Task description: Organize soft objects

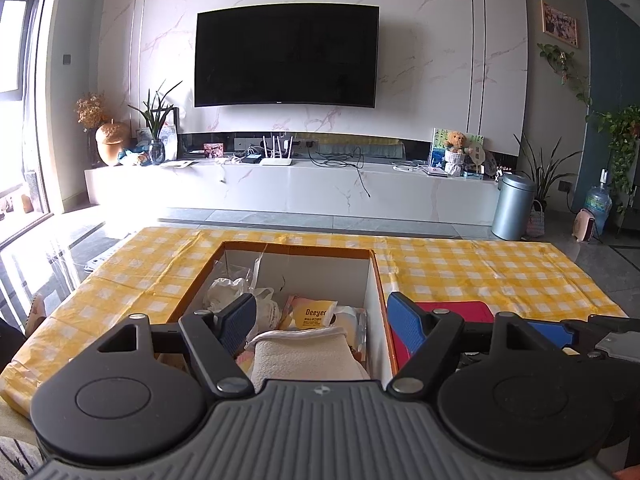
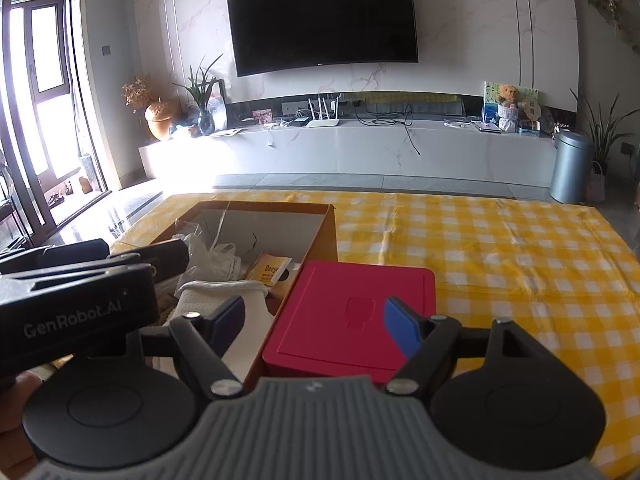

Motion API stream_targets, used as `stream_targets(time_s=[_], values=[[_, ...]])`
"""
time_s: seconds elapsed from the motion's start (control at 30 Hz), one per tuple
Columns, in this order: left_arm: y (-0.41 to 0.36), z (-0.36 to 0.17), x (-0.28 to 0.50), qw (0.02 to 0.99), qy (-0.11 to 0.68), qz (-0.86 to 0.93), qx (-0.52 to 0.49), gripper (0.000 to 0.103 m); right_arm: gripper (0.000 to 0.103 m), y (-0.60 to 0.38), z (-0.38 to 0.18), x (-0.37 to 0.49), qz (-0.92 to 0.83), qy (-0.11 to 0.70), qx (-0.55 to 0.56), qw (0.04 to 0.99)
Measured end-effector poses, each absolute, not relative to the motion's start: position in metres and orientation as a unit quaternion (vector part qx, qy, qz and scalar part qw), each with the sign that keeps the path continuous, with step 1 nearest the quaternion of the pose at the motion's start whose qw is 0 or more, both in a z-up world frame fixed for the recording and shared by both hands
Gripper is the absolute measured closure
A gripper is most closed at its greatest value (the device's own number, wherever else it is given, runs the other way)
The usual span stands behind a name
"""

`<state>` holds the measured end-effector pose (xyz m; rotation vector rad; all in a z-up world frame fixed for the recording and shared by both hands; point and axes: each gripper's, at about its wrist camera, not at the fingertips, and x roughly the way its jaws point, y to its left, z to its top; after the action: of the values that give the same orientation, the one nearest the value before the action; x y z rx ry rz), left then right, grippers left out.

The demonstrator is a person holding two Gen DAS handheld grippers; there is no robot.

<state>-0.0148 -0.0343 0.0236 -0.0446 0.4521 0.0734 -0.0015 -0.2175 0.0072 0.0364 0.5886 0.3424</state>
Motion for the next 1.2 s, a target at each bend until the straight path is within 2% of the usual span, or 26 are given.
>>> stream_targets(time_s=[1.2], values=[[-0.0338, 0.0183, -0.0142, 0.969, 0.240, 0.050, -0.026, 0.015, 0.027, -0.2174, 0.0032, 0.0028, 0.162, 0.300, 0.012, 0.940]])
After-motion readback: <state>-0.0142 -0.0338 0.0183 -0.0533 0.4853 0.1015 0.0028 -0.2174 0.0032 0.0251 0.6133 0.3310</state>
